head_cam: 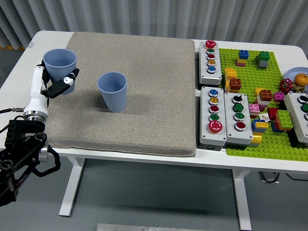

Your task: Pick cup pour cup place

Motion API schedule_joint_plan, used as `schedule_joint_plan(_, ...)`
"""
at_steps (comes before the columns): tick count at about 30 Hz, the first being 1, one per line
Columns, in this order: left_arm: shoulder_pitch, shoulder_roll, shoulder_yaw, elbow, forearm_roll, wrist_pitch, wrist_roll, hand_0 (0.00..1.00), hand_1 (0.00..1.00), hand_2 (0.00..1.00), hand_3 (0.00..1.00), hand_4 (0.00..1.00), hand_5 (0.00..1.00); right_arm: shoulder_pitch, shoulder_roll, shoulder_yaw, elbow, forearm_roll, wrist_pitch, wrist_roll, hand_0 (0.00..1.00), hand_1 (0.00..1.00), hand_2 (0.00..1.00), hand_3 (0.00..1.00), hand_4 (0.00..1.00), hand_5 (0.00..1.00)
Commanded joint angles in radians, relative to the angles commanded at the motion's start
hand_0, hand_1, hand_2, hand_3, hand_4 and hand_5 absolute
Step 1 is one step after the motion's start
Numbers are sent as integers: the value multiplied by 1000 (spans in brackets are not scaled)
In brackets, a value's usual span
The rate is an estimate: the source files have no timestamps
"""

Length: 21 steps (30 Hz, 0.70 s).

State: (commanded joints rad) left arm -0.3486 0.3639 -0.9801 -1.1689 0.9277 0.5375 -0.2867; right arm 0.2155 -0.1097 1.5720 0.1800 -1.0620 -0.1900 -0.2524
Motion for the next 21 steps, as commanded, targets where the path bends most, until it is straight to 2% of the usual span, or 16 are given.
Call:
schedule_joint_plan(13, -5, -46, 26, 102, -118, -18, -73, 661, 668, 758, 708, 778, 184, 3, 2, -3, 0, 6, -1, -1, 711, 659, 628, 593, 2, 101)
schedule_joint_plan(21, 2, -53, 22, 120, -131, -31, -83, 679, 684, 776, 714, 787, 205, 6, 2, -3, 0, 10, -2, 0, 711, 659, 628, 592, 2, 106)
